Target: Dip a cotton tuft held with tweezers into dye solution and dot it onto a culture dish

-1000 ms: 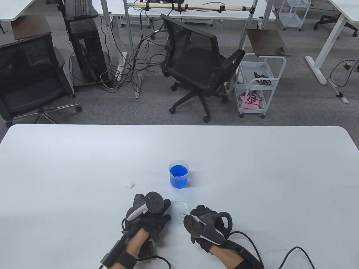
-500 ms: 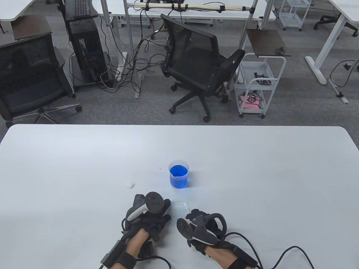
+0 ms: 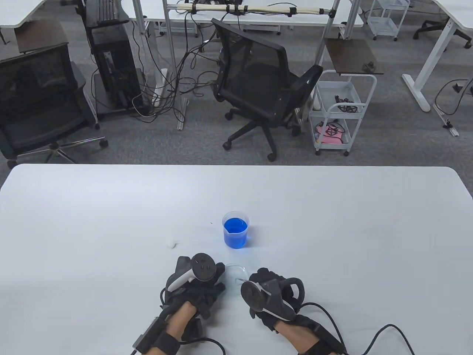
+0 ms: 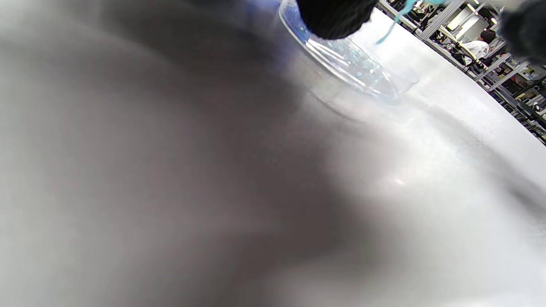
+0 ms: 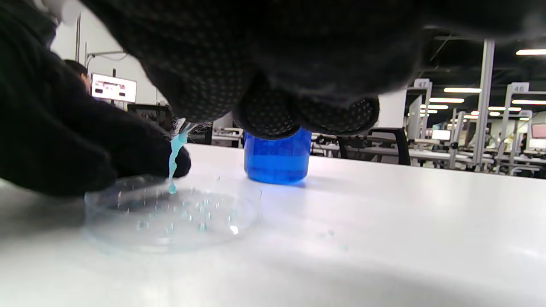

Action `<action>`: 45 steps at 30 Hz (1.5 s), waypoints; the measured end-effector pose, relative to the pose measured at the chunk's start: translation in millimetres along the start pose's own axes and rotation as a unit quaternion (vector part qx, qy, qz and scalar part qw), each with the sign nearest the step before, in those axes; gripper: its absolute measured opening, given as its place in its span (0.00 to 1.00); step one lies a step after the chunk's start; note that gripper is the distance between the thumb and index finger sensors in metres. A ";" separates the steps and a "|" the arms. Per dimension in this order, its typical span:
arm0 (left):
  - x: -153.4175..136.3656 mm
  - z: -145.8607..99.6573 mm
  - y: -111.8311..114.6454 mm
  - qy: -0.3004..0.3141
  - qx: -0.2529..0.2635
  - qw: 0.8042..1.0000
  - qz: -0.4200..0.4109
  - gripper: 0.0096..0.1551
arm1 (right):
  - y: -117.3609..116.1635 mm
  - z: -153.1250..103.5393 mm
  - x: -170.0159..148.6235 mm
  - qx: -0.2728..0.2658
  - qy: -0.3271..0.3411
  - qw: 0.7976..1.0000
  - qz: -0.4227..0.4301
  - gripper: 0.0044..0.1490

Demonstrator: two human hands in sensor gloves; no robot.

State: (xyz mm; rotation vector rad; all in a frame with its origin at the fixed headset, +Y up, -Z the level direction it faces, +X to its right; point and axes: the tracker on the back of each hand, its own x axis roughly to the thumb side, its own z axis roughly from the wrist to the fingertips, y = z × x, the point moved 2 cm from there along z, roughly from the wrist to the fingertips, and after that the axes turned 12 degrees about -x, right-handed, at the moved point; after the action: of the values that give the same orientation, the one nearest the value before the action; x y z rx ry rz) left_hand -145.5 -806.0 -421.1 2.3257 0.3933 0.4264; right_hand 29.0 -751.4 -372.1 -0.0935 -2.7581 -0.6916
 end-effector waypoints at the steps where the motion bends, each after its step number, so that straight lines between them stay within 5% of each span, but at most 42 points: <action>1: -0.1 0.0 0.0 0.000 0.000 1.000 0.000 0.38 | -2.9 -0.1 1.0 0.004 0.002 1.000 -0.004 0.26; 8: 0.0 -0.1 0.5 0.000 0.000 1.000 0.001 0.38 | -21.6 -3.7 7.1 0.032 0.019 0.999 -0.023 0.23; 21: 0.4 0.6 0.3 0.000 -0.001 1.000 0.000 0.38 | 14.9 4.4 -11.4 -0.025 -0.023 0.999 0.007 0.23; 35: 0.4 0.3 0.6 0.000 -0.001 1.000 0.000 0.38 | -23.2 -0.3 -4.1 0.027 0.003 0.999 -0.029 0.23; 45: 0.4 0.1 0.5 0.000 -0.001 1.000 0.000 0.38 | 5.7 8.0 -12.8 -0.020 -0.024 0.999 -0.005 0.23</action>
State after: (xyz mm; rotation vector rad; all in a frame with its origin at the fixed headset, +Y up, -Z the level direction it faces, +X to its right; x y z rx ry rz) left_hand -144.9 -806.2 -420.8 2.3248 0.3919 0.4270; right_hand 39.8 -742.4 -380.1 -0.1075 -2.7926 -0.7568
